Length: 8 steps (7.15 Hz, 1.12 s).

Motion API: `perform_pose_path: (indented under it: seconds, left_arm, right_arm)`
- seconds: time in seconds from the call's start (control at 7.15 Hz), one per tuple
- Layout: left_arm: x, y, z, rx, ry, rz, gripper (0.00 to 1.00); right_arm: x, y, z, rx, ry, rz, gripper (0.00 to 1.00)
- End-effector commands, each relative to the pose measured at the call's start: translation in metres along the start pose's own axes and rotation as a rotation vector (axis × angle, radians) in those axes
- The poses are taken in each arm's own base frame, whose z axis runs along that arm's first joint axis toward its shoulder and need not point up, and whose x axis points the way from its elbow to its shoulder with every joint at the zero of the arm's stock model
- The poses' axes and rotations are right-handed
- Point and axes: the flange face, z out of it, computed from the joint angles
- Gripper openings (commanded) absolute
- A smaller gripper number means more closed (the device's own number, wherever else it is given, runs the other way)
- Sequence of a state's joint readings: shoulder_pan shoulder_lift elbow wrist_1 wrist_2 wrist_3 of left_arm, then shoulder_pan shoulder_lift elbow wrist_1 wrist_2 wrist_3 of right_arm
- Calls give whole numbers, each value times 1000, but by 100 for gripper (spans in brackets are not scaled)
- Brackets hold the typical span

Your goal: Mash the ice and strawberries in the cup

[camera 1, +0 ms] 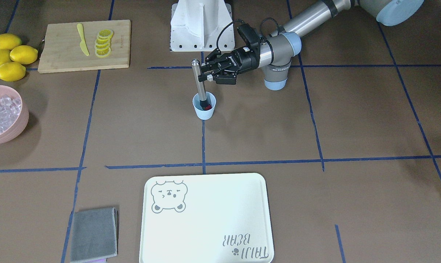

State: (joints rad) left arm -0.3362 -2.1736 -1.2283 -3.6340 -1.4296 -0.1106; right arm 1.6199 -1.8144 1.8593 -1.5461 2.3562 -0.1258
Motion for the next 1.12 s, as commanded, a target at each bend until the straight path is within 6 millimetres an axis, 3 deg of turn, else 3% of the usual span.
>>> perform_pose_path:
  seconds: [0.0, 0.28, 0.56, 0.98]
  left_arm:
    - [-15, -12, 5, 19, -15, 17, 6]
    - [-36, -41, 9, 48, -36, 27, 5]
    - [-33, -94, 28, -7, -52, 42, 5]
    - [-32, -128, 45, -253, -100, 74, 5]
  right_arm:
    - [0, -1, 0, 1, 0, -1, 99]
    - [1, 0, 1, -1, 0, 1, 100]
    - [1, 0, 1, -1, 0, 1, 99]
    - [2, 1, 2, -4, 1, 4, 99]
